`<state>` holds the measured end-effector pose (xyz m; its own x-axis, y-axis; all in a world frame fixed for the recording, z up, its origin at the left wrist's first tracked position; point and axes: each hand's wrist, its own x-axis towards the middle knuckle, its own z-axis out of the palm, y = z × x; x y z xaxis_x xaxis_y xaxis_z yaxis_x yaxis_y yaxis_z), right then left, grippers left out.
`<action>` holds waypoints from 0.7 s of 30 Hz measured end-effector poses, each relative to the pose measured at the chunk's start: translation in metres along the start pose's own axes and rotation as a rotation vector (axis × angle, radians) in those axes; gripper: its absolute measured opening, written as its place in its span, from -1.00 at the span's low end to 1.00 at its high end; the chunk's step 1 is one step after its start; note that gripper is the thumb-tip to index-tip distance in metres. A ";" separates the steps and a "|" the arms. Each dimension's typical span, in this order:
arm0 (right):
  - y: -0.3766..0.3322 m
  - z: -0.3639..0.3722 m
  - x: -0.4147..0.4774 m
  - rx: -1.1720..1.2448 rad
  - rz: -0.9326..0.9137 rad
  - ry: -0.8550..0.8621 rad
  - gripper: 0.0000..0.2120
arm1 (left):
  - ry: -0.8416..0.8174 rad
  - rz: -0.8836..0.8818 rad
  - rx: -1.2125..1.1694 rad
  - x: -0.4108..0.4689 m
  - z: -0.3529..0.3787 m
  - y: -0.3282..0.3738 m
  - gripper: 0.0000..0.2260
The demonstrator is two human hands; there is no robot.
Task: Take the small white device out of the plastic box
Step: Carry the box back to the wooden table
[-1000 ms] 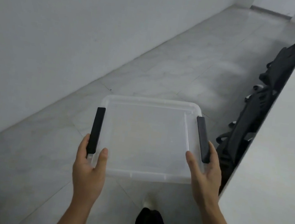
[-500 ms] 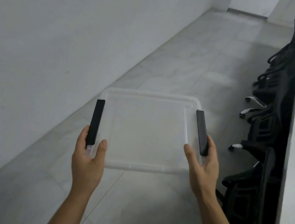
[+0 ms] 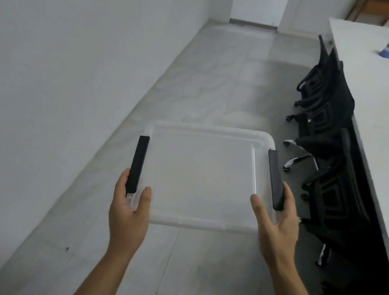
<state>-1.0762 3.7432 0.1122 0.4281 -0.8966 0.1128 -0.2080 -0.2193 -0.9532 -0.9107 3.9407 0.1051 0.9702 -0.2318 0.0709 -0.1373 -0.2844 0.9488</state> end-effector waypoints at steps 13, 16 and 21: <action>0.071 0.020 0.351 0.071 0.190 0.335 -0.25 | -0.356 0.116 0.033 0.296 0.333 0.069 -0.48; 0.064 0.039 0.456 0.077 0.172 0.317 -0.20 | -0.330 0.125 0.029 0.375 0.389 0.097 -0.48; 0.047 0.083 0.615 0.059 0.137 0.220 -0.20 | -0.242 0.088 0.002 0.501 0.461 0.128 -0.49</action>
<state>-0.7494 3.2139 0.1136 0.1970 -0.9798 0.0335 -0.1964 -0.0729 -0.9778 -0.5343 3.3592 0.1204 0.8783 -0.4719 0.0770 -0.2196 -0.2551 0.9416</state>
